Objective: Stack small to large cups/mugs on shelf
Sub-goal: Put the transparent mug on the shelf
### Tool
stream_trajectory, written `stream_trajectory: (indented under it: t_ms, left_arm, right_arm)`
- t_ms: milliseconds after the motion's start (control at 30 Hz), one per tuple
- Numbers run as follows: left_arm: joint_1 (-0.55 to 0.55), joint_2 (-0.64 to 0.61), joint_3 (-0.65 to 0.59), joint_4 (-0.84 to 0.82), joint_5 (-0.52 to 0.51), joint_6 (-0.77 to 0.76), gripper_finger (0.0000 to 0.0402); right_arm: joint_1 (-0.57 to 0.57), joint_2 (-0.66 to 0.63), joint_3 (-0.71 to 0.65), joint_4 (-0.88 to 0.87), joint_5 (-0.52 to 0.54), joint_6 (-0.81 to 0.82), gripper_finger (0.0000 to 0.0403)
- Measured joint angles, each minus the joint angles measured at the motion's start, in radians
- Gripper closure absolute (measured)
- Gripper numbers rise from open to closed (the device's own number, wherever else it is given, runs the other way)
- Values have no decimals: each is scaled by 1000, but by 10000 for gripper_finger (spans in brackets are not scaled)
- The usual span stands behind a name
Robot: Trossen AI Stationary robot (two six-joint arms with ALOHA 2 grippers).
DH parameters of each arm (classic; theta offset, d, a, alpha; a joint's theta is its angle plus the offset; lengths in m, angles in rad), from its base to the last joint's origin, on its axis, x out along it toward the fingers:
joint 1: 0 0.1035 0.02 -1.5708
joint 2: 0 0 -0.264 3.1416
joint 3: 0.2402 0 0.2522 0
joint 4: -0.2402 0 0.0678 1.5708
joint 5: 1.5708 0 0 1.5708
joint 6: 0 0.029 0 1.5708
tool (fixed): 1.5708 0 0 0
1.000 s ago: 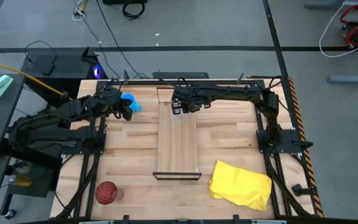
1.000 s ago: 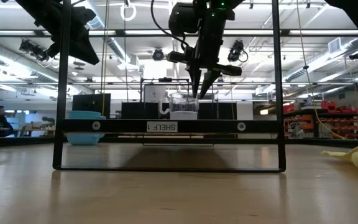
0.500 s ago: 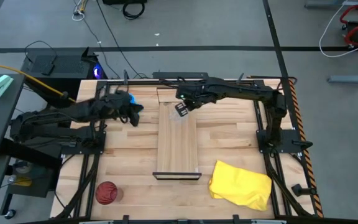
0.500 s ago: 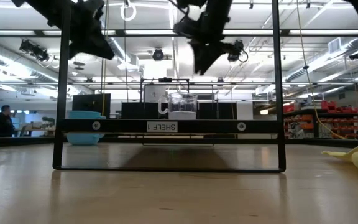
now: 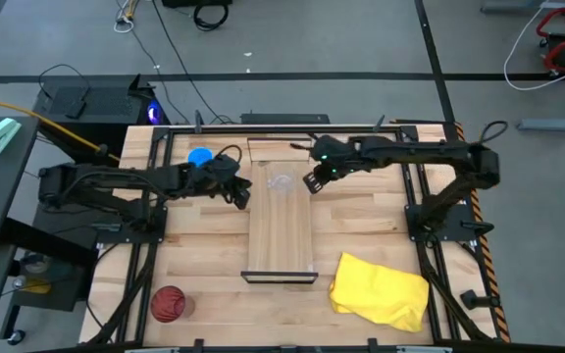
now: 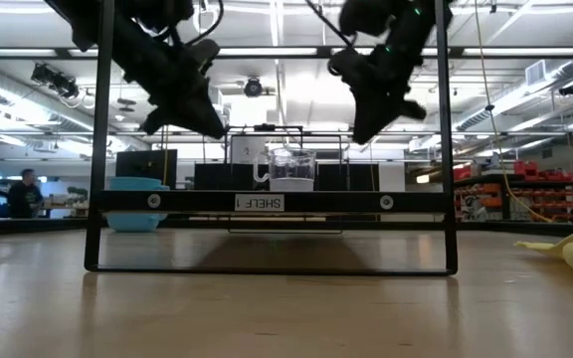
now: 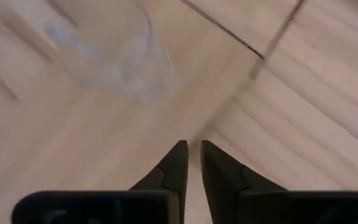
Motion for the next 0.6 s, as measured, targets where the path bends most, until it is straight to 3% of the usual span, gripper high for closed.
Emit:
stream_trajectory:
  t_ms: [133,200,433,600]
  left_arm:
    - [0,60,1,94,8,-23,345]
    - [0,98,1,132,23,-41,348]
    - [-2,212,4,287,56,-88,348]
    - [-2,254,4,309,57,-124,349]
  right_arm:
    - [-24,-76,-162,261,-42,19,378]
    - [-36,-83,-198,291,-44,27,389]
    - [-43,-33,-214,407,-43,-4,393]
    - [-55,13,-212,466,-38,2,399]
